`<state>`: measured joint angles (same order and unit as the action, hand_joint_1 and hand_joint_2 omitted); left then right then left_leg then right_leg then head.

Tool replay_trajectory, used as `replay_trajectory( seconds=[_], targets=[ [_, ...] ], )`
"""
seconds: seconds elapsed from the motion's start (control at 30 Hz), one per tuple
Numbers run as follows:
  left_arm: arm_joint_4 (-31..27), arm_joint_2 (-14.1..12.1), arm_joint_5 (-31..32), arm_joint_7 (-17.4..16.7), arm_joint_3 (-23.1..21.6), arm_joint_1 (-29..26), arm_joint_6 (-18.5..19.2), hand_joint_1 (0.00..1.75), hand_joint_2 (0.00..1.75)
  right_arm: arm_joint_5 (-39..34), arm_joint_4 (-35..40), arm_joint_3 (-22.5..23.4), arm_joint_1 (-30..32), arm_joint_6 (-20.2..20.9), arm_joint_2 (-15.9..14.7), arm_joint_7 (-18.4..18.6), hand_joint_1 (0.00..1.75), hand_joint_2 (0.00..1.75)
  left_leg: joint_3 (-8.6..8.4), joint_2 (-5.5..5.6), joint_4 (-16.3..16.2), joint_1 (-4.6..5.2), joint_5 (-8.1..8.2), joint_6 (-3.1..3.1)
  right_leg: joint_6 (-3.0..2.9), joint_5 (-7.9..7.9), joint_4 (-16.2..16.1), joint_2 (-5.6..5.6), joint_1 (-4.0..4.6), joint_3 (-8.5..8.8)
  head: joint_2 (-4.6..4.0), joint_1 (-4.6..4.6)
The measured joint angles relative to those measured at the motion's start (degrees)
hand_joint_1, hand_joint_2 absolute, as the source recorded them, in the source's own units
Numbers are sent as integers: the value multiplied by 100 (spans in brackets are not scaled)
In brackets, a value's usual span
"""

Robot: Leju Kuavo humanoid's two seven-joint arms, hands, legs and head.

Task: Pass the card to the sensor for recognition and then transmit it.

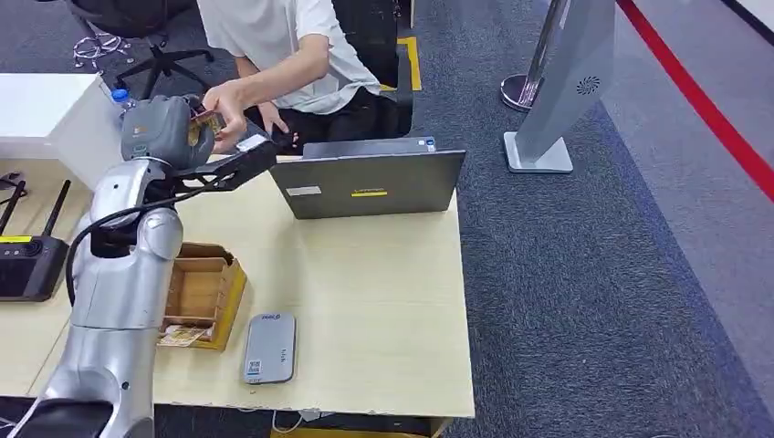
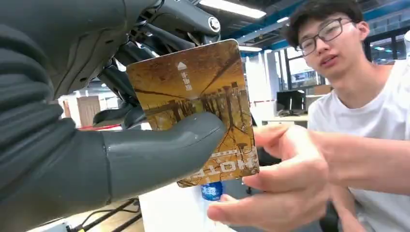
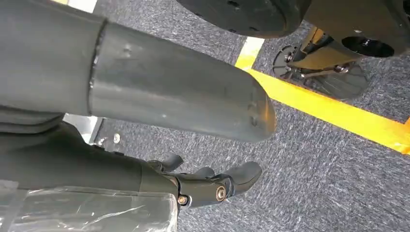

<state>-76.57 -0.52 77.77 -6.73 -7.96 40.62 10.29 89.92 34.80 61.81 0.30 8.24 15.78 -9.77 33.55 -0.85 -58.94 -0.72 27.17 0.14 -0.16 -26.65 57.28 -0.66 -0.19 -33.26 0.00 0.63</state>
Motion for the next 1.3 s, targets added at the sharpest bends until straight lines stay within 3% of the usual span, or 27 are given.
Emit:
replay_trajectory(
  seconds=[0.03,0.07,0.5,0.67,0.77,0.9,1.03,1.3],
  targets=[
    [20,11,0,-2,0,12,11,175,175,0,-20,-2,-3,-13,-7,0,0,0,0,0,0,0,0,0,0,0,0,0,0,0,0,0],
    [42,24,-2,0,0,21,22,0,175,2,-35,-2,-6,-20,-15,0,0,0,0,0,0,-1,0,0,0,0,0,0,0,0,0,0],
    [167,92,-244,201,33,-47,63,0,175,0,-221,0,-30,-114,-107,2,0,0,2,-1,0,0,0,0,0,0,1,1,0,0,0,0],
    [-372,100,-595,400,28,-433,203,0,175,-2,-212,11,-23,-114,-107,0,0,0,2,-3,0,0,2,2,0,-1,0,3,0,0,0,0],
    [-982,-14,-883,501,-78,-821,284,0,175,-11,-108,66,-2,-18,-94,-9,0,0,2,-4,2,0,3,2,1,-2,1,3,0,0,0,0],
    [-2051,-490,-1202,604,-407,-1627,232,0,175,-24,232,256,48,188,24,-55,0,0,-1,-18,5,-1,14,-1,2,-8,1,16,0,-3,0,0],
    [-2995,-1230,-1335,822,-629,-2548,-128,0,175,-22,572,498,94,326,140,-96,0,0,-7,-20,13,-1,16,-4,-4,-20,0,20,0,-5,0,0],
    [-3963,-2328,-1309,1213,-737,-4217,-706,0,175,-127,979,802,135,420,192,-125,0,0,-6,-19,14,0,24,-5,1,-27,0,19,0,-3,0,-2]
  ],
)
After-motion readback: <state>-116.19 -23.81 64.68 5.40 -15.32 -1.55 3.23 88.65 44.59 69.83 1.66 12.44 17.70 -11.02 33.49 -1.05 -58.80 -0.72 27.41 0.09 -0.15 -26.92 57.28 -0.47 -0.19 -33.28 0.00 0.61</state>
